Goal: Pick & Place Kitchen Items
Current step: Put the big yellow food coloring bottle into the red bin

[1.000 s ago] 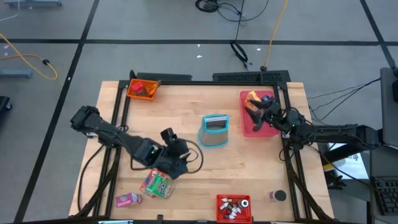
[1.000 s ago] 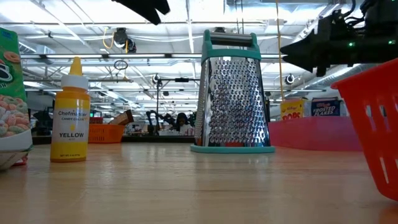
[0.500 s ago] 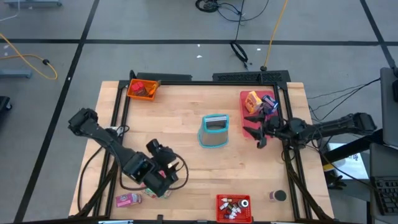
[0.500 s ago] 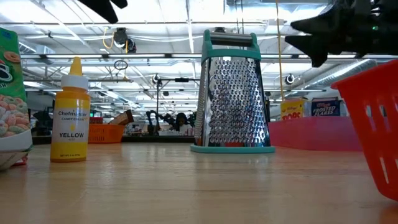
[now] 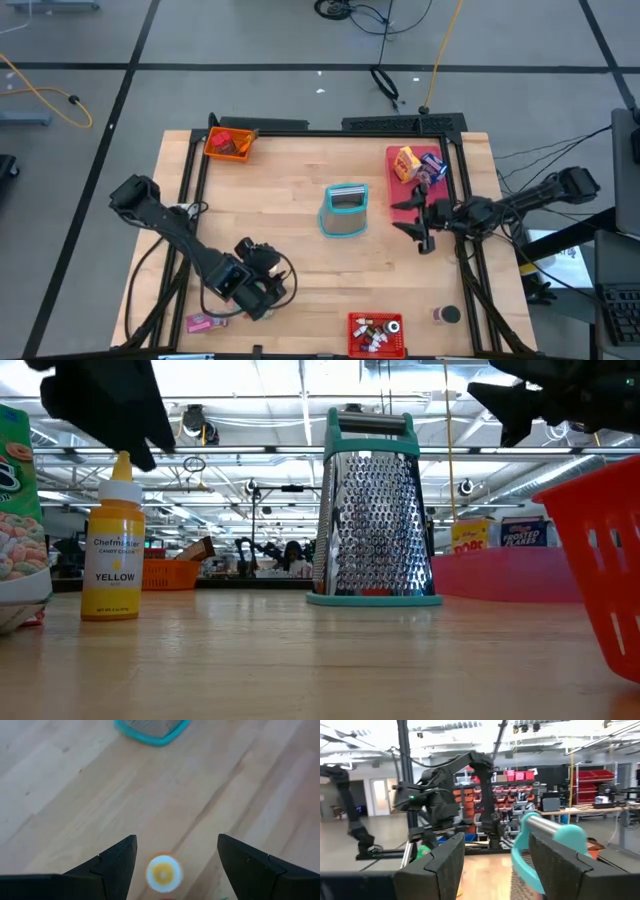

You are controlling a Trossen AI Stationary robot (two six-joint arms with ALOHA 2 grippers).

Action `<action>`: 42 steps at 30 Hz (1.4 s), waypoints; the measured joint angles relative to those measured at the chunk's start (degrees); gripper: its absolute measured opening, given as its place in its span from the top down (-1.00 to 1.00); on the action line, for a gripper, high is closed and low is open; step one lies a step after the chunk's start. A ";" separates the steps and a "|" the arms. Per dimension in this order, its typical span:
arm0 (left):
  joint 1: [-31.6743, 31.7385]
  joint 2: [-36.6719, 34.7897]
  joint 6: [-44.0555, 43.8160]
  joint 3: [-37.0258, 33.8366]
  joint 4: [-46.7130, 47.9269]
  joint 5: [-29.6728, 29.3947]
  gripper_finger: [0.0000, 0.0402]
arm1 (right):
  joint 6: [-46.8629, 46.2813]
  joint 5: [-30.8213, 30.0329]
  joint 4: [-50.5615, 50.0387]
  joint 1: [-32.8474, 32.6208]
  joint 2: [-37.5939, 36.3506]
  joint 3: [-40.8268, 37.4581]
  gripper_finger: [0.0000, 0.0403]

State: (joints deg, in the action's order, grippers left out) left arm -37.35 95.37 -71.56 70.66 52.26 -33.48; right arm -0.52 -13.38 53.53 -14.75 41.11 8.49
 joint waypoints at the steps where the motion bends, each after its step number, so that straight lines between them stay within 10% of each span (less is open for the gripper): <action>1: 0.08 0.00 -0.64 -0.34 0.14 0.43 -0.36 | 0.42 -0.05 -0.57 -0.52 0.82 0.82 -0.05; 28: 0.51 0.63 -2.49 -11.03 -11.05 0.86 -0.35 | 1.61 -4.79 4.48 -9.38 24.09 12.05 -0.03; 42: 0.69 0.63 -0.91 -11.74 -14.68 -3.28 0.42 | -3.83 -4.56 1.90 -15.36 25.35 12.09 0.27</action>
State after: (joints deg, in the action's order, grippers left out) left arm -36.66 96.01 -72.47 58.92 37.57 -36.77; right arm -4.35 -17.94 55.43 -30.11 66.46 20.58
